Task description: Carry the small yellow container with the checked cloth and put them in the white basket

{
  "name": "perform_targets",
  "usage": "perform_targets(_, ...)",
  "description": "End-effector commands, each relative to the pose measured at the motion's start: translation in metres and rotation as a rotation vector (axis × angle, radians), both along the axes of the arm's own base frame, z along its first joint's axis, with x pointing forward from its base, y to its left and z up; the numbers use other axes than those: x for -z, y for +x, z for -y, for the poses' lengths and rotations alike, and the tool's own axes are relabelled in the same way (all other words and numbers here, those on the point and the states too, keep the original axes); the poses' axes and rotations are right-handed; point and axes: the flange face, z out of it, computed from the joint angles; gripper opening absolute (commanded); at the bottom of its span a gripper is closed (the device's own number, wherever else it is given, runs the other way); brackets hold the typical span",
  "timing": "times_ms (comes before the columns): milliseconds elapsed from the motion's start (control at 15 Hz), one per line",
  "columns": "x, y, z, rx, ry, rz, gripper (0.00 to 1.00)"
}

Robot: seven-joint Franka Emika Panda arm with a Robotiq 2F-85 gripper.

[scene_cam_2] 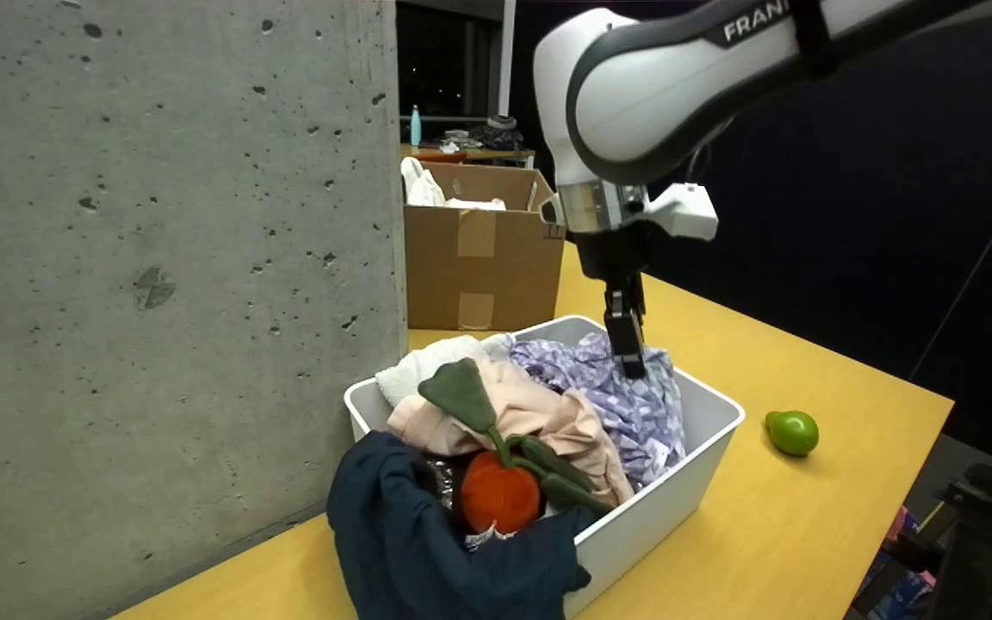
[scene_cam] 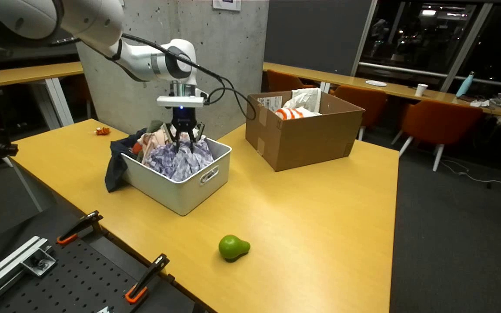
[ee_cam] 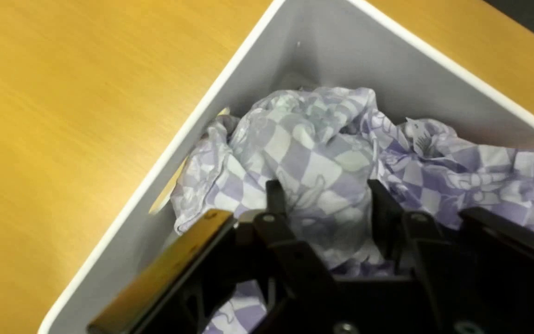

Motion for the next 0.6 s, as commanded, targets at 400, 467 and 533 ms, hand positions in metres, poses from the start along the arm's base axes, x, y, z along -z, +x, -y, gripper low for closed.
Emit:
perform_targets(400,-0.061,-0.045,0.041,0.116,-0.047,0.171,1.0)
perform_targets(467,-0.074,-0.049,0.05,0.14,-0.048,0.206,1.0)
perform_targets(533,-0.091,-0.058,0.061,0.172,-0.048,0.233,1.0)
